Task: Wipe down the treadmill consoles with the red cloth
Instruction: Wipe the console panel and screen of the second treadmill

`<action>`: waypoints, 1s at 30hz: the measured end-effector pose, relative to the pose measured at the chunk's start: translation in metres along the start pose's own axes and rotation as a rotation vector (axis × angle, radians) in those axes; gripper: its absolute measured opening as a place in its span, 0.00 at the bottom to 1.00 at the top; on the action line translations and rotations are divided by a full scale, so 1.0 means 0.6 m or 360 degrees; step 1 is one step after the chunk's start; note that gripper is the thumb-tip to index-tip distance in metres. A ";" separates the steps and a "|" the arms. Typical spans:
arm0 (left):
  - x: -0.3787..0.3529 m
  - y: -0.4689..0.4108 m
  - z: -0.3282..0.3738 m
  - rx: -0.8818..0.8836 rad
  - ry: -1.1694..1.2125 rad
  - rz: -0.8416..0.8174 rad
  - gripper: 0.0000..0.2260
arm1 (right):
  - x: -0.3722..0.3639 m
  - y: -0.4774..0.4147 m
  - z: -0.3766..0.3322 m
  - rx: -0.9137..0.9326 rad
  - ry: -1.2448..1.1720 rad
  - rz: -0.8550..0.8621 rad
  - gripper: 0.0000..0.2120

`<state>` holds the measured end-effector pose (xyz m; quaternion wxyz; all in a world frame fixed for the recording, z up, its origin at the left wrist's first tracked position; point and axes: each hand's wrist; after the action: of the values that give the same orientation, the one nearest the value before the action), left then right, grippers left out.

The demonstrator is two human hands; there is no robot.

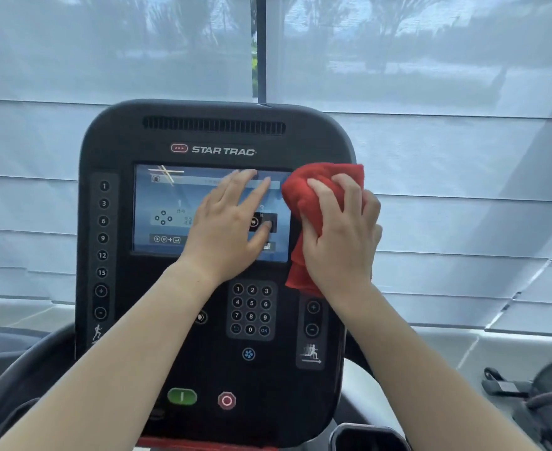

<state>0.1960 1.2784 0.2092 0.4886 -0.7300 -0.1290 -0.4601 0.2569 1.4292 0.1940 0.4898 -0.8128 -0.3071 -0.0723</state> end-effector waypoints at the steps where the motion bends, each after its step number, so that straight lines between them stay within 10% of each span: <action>1: 0.001 -0.005 0.001 0.0013 0.0016 0.0023 0.26 | -0.002 -0.016 -0.004 0.0002 -0.0001 0.0010 0.18; 30: 0.000 -0.020 -0.049 0.0053 -0.0023 0.0090 0.30 | -0.021 -0.043 -0.029 0.0103 0.0036 -0.0044 0.21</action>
<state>0.1724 1.2596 0.2193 0.5126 -0.7284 -0.1196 -0.4386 0.2354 1.4179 0.2171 0.5182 -0.7914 -0.3149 -0.0782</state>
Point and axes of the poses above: each hand's wrist, its own y-axis away from the middle knuckle, its own x-axis out of the back of the hand, z = x × y, and after that the axes turned 14 degrees about -y, right-handed
